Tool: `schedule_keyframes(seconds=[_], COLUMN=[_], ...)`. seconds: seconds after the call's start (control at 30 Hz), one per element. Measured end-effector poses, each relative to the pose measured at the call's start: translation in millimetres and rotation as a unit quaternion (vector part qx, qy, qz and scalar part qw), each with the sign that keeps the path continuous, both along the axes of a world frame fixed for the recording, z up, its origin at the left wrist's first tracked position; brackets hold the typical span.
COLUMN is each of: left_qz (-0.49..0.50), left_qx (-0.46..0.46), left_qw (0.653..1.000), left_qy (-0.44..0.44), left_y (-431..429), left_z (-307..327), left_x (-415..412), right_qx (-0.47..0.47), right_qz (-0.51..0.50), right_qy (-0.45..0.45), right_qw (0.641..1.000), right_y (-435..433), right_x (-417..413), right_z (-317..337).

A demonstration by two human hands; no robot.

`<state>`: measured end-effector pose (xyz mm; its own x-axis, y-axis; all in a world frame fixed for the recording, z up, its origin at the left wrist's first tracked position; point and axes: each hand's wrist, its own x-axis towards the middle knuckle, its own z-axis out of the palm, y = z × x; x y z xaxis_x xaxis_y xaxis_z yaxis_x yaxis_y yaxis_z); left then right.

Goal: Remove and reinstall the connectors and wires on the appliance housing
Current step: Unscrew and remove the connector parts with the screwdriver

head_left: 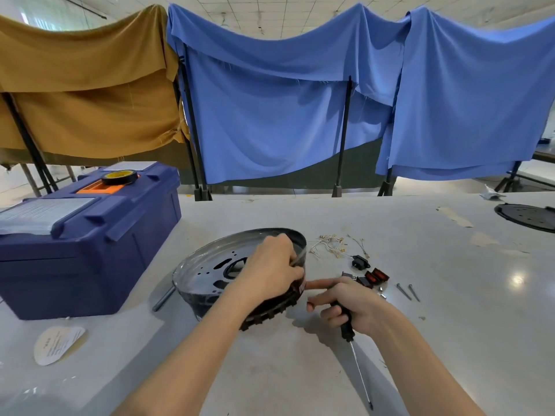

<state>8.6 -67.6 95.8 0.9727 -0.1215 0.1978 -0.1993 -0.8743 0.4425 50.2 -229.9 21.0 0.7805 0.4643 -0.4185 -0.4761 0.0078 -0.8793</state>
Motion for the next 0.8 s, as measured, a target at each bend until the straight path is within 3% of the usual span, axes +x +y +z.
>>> schedule_keyframes(seconds=[0.23,0.47,0.63,0.8], left_qz=[0.010,0.021,0.013,0.016], left_qx=[-0.193,-0.421,-0.470,-0.480], left_qw=[0.981,0.904,0.877,0.872], left_qy=[-0.005,0.067,0.096,0.097], left_y=[19,41,51,53], left_z=[42,67,66,65], left_x=[10,11,9,9], right_qx=[0.107,0.137,0.162,0.181], right_qz=[-0.031,-0.144,-0.179,-0.205], right_qy=[-0.100,-0.226,-0.239,-0.251], right_qw=[0.989,0.954,0.940,0.928], right_y=[-14,-3,4,17], right_x=[-1,-8,-12,-16], right_z=[30,53,57,67])
